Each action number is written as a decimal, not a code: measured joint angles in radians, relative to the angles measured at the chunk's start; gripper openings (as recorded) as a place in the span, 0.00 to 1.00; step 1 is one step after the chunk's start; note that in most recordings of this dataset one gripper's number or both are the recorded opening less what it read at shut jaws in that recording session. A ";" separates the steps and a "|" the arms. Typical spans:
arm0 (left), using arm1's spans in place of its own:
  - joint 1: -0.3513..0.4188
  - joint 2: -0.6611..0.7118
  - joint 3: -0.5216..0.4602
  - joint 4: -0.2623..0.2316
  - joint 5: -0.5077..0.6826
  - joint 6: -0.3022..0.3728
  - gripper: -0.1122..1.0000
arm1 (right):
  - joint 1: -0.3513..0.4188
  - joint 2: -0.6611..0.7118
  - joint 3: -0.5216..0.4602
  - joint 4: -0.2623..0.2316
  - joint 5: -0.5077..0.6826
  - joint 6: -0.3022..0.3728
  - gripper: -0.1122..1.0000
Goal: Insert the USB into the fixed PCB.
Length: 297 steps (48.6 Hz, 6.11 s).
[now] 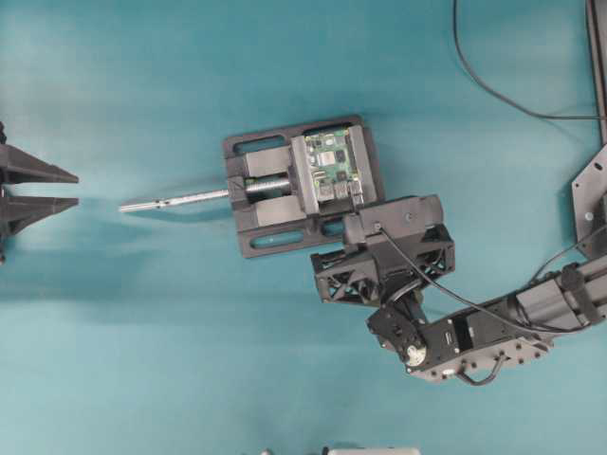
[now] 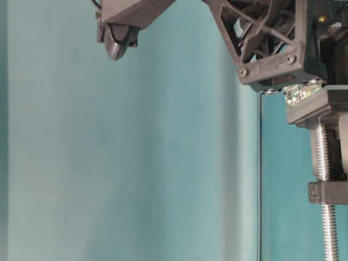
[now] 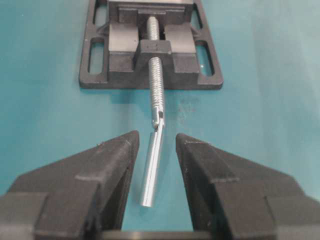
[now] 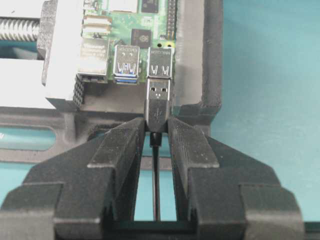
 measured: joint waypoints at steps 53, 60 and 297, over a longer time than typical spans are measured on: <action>0.000 0.000 0.002 0.000 -0.002 0.000 0.59 | -0.055 -0.420 0.360 -0.005 -0.805 0.281 0.29; 0.000 0.000 0.002 0.000 -0.002 0.000 0.59 | -0.095 -0.532 0.445 -0.011 -0.870 0.364 0.29; -0.002 0.000 0.002 0.000 0.000 0.000 0.59 | -0.448 -1.571 1.028 -0.149 -0.982 -0.167 0.67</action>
